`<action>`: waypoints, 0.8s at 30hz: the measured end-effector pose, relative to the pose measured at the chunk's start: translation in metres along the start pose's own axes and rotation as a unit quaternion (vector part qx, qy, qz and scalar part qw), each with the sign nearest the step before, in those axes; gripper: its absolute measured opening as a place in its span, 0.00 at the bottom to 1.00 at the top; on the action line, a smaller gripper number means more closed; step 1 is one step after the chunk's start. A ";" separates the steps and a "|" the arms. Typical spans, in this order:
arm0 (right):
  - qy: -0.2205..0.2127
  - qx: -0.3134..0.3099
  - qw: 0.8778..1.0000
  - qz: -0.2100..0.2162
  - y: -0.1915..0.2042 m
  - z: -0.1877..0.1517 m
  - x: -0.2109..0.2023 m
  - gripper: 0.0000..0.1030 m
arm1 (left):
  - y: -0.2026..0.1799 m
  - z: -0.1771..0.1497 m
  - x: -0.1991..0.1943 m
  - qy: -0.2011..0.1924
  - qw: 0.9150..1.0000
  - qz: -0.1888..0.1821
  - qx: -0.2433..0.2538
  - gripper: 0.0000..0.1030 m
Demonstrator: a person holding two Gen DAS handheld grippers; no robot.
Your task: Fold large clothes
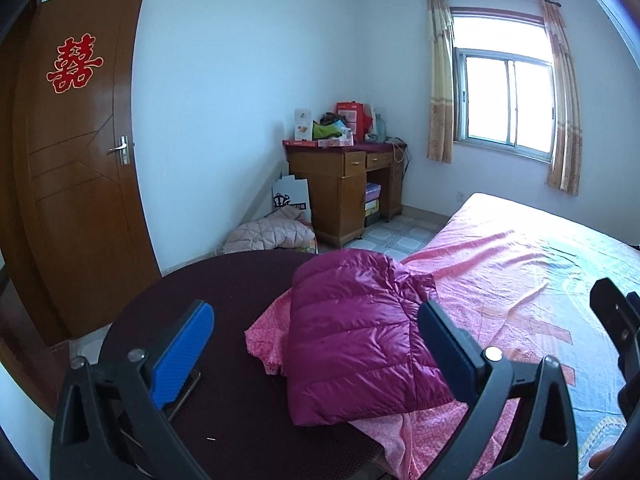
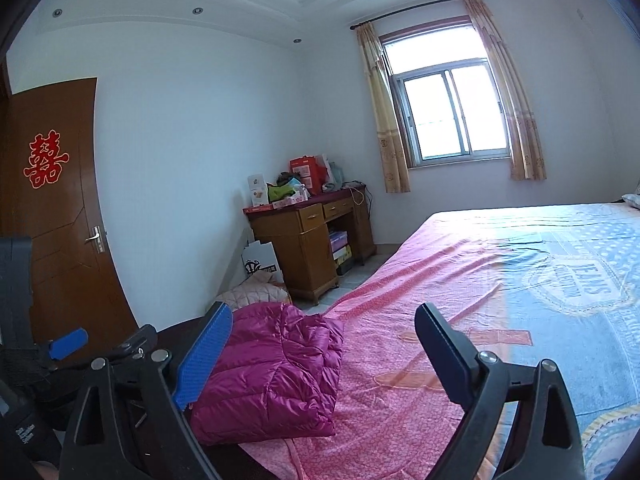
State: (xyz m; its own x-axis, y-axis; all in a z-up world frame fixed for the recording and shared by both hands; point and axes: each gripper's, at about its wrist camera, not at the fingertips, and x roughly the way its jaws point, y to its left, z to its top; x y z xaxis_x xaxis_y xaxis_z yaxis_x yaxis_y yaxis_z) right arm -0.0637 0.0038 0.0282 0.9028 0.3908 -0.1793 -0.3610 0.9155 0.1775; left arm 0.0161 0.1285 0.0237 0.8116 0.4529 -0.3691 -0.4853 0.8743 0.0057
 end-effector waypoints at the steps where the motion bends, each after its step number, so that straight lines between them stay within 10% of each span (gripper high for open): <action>1: 0.000 -0.001 1.000 0.000 0.000 0.000 0.000 0.90 | -0.001 0.000 0.000 0.000 1.000 0.002 0.001 1.00; 24: 0.021 -0.001 1.000 0.006 -0.001 -0.006 0.011 0.90 | -0.007 -0.003 0.000 -0.002 1.000 0.016 0.016 1.00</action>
State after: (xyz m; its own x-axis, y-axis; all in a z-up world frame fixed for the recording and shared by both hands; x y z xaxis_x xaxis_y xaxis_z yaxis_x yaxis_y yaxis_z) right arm -0.0546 0.0077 0.0199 0.8879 0.4049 -0.2184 -0.3720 0.9112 0.1772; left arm 0.0185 0.1220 0.0206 0.7972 0.4818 -0.3637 -0.5010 0.8642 0.0467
